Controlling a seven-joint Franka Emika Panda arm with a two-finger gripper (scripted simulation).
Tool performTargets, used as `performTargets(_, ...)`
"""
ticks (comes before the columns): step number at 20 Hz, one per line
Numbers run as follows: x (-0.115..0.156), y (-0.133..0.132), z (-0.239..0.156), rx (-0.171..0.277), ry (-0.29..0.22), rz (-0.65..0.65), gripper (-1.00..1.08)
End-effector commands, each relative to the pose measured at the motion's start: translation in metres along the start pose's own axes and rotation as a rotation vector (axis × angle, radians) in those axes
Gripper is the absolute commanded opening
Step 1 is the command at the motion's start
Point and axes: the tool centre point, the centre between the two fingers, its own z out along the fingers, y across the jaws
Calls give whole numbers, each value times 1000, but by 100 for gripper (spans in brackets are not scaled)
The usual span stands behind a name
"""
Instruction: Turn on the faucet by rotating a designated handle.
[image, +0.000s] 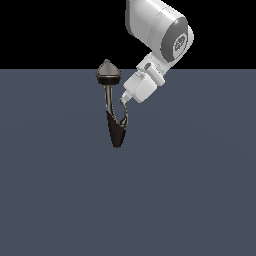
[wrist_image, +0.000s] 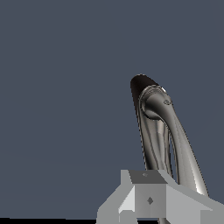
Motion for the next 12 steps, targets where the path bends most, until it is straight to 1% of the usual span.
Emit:
performTargets(1,-2,7,0,0,0,0,-100)
performTargets(10,-11,31,0,1,0,0,-100)
performTargets(11,-11,31,0,1,0,0,-100)
performTargets(12,-4,26,-2,11,6,5,-100)
